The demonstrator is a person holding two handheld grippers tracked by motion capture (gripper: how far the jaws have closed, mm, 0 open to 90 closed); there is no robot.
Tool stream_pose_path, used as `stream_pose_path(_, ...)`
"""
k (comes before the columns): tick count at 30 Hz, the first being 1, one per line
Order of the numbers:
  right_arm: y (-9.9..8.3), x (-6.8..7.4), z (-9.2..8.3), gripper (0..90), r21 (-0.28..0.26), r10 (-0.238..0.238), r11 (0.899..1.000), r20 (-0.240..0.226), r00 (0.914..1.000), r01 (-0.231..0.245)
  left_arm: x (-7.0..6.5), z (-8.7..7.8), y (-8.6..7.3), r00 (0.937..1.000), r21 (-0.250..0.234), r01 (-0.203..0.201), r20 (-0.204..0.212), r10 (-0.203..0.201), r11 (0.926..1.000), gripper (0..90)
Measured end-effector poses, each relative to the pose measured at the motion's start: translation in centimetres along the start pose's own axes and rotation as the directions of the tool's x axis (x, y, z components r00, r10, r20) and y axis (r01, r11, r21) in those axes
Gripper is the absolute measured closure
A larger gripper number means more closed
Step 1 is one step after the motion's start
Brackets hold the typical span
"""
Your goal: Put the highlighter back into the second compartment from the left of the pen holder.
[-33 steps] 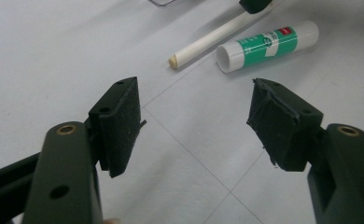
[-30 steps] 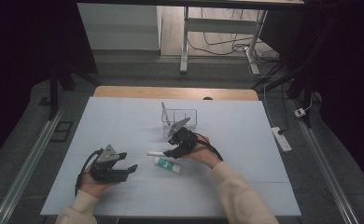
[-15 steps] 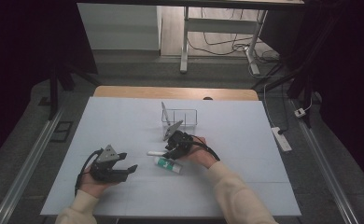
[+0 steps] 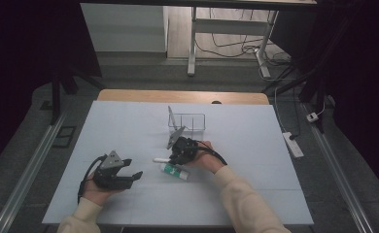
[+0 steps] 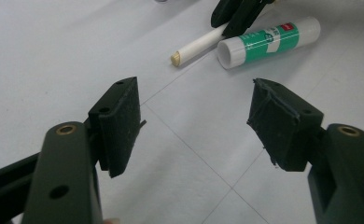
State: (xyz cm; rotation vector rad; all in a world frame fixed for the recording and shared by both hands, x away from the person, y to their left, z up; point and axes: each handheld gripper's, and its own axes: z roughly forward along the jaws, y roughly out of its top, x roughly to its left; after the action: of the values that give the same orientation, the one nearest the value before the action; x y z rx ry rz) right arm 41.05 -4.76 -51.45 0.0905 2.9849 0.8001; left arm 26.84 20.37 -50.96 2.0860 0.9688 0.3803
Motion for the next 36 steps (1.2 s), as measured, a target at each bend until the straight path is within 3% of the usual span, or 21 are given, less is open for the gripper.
stream_pose_path(6,0.0,0.0,-0.1,78.1,0.004,-0.027,1.0,-0.003,0.9996,0.027,0.0,0.0,0.0,1.0,0.0,-0.001,-0.001,0.001,1.0,33.7)
stream_pose_path(15,-0.4,-0.3,-0.6,78.3,-0.01,-0.007,1.0,0.006,1.0,0.007,0.1,-0.1,0.0,1.0,-0.003,0.002,-0.001,-0.002,1.0,33.8)
stream_pose_path(27,-1.0,-0.6,-3.4,78.3,-0.141,0.052,0.989,0.037,0.998,-0.047,0.1,0.0,0.0,1.0,-0.002,0.002,-0.002,-0.002,1.0,33.7)
stream_pose_path(36,-1.4,-0.3,-4.5,78.3,-0.183,0.065,0.982,0.054,0.9964,-0.054,0.0,0.0,0.0,1.0,-0.002,0.001,-0.004,-0.001,1.0,33.8)
